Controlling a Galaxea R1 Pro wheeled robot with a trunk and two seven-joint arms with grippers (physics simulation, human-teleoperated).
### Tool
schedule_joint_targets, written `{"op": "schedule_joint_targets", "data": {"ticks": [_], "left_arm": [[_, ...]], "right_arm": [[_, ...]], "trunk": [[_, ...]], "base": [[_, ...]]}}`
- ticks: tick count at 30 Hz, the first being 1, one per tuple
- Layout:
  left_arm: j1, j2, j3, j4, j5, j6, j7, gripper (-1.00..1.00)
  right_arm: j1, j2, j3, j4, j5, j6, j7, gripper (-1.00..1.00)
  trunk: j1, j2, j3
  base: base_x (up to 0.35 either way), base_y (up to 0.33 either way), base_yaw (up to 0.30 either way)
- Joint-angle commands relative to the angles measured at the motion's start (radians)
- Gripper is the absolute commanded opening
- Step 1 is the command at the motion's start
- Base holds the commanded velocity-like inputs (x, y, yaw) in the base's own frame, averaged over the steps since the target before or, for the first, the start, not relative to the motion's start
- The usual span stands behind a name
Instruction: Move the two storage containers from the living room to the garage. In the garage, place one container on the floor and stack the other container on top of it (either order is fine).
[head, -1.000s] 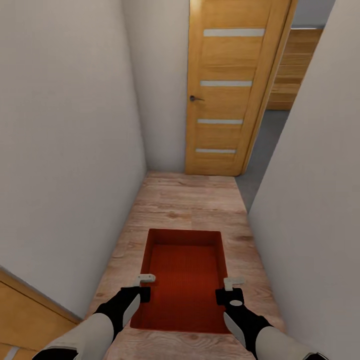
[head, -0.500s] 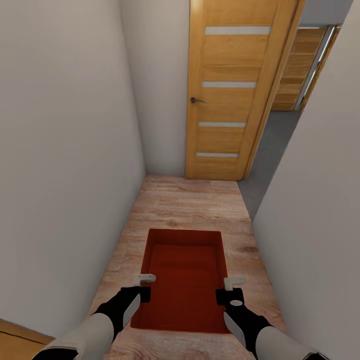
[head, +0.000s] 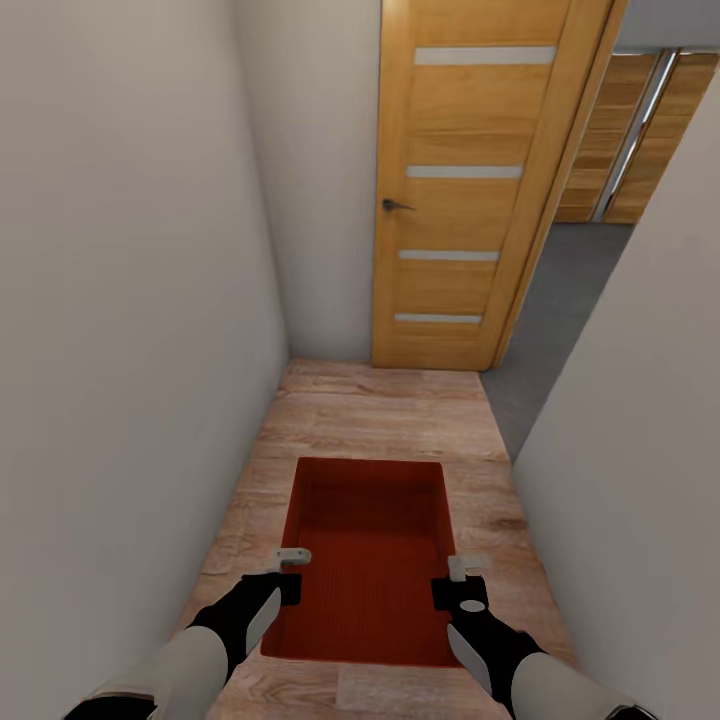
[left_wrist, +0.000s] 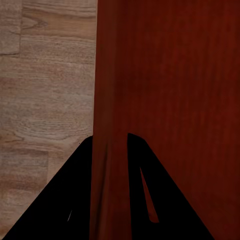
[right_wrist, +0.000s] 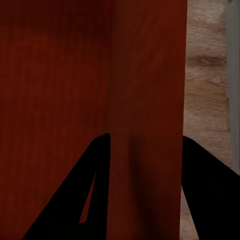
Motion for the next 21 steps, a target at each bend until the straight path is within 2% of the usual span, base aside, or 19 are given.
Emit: {"op": "schedule_joint_targets", "data": {"ticks": [1, 21], "left_arm": [[-0.001, 0.002, -0.008, -0.005, -0.023, 0.008, 0.011, -1.00], [-0.001, 0.002, -0.008, -0.006, -0.023, 0.008, 0.011, -1.00]], "right_arm": [[-0.001, -0.001, 0.016, 0.022, -0.021, -0.004, -0.006, -1.00], [-0.001, -0.001, 0.016, 0.022, -0.021, -0.004, -0.006, -1.00]], "trunk": [[0.001, -0.001, -0.001], [0.001, -0.001, -0.001]], "base": [[0.323, 0.000, 0.000], [0.323, 0.000, 0.000]]}}
